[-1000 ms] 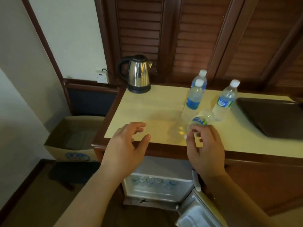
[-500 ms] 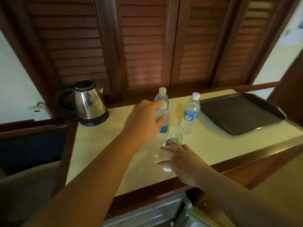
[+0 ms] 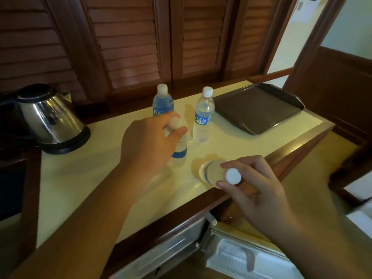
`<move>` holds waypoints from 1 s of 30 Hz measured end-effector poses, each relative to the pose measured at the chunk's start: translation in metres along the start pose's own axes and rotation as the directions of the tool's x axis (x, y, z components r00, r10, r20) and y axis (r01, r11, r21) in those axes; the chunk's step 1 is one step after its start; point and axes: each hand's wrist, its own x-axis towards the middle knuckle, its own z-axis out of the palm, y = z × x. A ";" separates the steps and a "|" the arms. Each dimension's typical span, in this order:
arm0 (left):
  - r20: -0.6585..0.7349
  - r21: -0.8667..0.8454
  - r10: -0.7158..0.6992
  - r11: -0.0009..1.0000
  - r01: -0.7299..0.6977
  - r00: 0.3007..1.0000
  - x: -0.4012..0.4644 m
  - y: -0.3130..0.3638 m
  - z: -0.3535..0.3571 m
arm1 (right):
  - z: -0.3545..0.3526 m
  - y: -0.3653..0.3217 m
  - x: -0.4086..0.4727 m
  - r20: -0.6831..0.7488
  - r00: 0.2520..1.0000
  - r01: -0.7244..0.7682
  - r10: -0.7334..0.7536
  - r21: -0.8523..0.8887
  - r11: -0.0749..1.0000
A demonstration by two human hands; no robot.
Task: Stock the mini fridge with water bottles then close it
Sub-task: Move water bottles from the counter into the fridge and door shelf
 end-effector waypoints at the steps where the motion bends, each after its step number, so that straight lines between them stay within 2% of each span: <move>1: -0.018 -0.034 0.026 0.999 -0.027 0.999 -0.014 0.007 -0.007 | -0.012 -0.003 -0.010 -0.016 1.000 -0.003 0.003 -0.016 1.000; 6: -0.003 -0.165 0.039 0.986 -0.039 0.999 -0.089 0.053 -0.027 | -0.062 0.008 -0.070 -0.070 0.994 -0.089 0.088 -0.019 0.996; 10: -0.009 -0.110 0.040 0.993 -0.041 0.999 -0.157 0.098 -0.016 | -0.091 0.027 -0.132 -0.066 0.986 -0.159 0.156 -0.038 0.987; 17: 0.152 -0.210 0.025 0.978 0.007 0.988 -0.273 0.131 0.050 | -0.122 0.058 -0.243 0.017 0.956 -0.292 0.293 -0.038 0.956; 21: 0.292 -0.169 0.040 0.986 0.010 0.956 -0.309 0.131 0.090 | -0.116 0.090 -0.302 0.061 0.934 -0.346 0.352 -0.086 0.934; 25: 0.361 -0.148 0.035 0.989 0.020 0.932 -0.335 0.121 0.141 | -0.087 0.133 -0.367 0.088 0.914 -0.384 0.395 -0.123 0.915; 30: 0.366 -0.203 0.022 0.977 0.057 0.930 -0.374 0.088 0.221 | -0.039 0.193 -0.447 0.072 0.918 -0.381 0.391 -0.117 0.917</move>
